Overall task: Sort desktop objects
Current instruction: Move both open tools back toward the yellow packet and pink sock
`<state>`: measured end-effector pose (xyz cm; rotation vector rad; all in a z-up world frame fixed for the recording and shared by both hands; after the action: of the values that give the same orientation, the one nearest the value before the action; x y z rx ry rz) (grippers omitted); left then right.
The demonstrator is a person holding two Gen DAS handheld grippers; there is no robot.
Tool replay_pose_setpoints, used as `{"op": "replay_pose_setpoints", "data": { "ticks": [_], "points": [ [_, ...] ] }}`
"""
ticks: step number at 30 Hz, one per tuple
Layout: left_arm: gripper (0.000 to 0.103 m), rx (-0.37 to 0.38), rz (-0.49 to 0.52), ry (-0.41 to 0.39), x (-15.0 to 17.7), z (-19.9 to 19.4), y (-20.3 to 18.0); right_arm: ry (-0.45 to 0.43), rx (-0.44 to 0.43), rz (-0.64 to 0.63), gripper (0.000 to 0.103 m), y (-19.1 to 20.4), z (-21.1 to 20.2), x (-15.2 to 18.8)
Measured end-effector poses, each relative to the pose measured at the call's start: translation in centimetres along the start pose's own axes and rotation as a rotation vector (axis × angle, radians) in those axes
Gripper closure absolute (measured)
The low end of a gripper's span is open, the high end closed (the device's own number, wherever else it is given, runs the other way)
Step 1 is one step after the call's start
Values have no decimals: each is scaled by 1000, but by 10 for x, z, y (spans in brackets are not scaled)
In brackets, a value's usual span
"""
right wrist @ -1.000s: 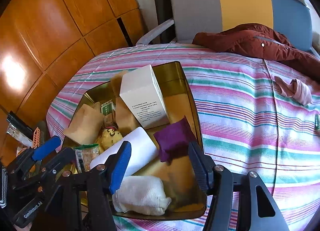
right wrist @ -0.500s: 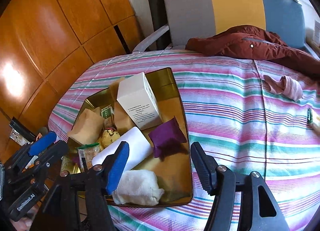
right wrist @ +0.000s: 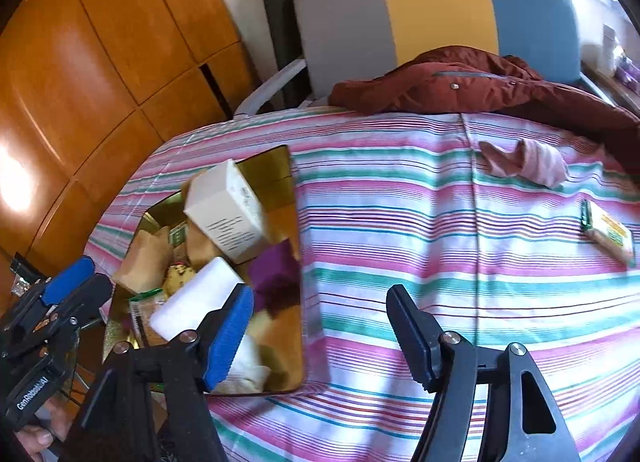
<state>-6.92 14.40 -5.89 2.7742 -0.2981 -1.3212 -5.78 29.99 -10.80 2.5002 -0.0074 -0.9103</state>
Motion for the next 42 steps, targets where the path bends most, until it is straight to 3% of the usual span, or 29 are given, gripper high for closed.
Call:
{"op": "replay_pose_setpoints", "data": {
  "ticks": [22,42],
  "points": [
    [52,116,116,10,-11,5,-86,-24,111,101,28,-87,-44,6],
    [52,169,187,52,0,19,-131,-3,174,141,27,-138,-54,5]
  ]
}}
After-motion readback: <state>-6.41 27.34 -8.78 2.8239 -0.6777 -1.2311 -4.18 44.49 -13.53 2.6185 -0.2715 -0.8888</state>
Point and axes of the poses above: each gripper's, at about its wrist camera, not at the fingertips, and z roughly the way its jaws point, y to its left, x to its underside, the point moved 10 cm from there along z, roughly the way its jaws point, and after that the axes turned 13 degrees about -x, right-handed, at the moved point
